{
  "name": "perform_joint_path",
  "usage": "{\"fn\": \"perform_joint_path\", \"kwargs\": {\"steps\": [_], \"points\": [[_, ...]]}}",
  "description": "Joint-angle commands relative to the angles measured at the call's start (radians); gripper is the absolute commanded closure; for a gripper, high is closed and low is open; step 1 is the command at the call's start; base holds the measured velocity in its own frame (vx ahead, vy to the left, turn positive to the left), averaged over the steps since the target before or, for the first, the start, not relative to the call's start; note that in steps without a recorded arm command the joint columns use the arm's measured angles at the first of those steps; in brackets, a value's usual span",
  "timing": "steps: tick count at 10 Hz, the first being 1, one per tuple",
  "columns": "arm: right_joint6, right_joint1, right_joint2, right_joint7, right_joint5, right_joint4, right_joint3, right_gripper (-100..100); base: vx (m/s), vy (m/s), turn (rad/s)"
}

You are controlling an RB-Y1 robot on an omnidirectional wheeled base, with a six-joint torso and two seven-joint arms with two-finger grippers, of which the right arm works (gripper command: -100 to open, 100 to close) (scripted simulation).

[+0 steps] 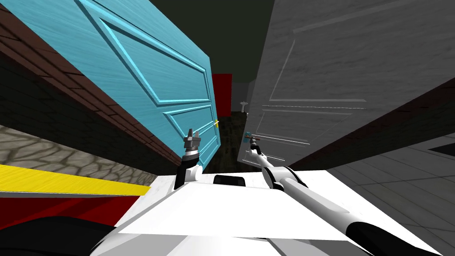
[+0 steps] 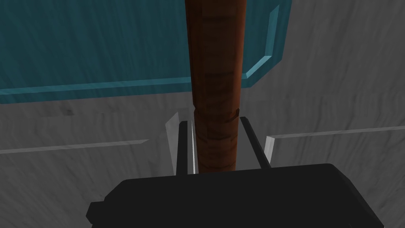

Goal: Push the door open

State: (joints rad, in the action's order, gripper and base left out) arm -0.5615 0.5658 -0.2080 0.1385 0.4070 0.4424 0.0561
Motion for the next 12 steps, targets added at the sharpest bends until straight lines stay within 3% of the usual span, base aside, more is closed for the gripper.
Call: {"fn": "perform_joint_path", "kwargs": {"steps": [1,6,9,12], "points": [[-0.004,-0.001,-0.021,0.013,0.010,0.004,0.026,100,0.139,0.139,-0.115],[-0.010,-0.001,-0.033,0.037,0.026,-0.011,0.068,100,0.165,0.075,-0.066],[-0.010,-0.001,-0.033,0.037,0.026,-0.011,0.068,100,0.060,0.026,-0.022],[-0.014,0.000,-0.041,0.054,0.037,-0.022,0.096,100,0.149,0.096,-0.078]]}}
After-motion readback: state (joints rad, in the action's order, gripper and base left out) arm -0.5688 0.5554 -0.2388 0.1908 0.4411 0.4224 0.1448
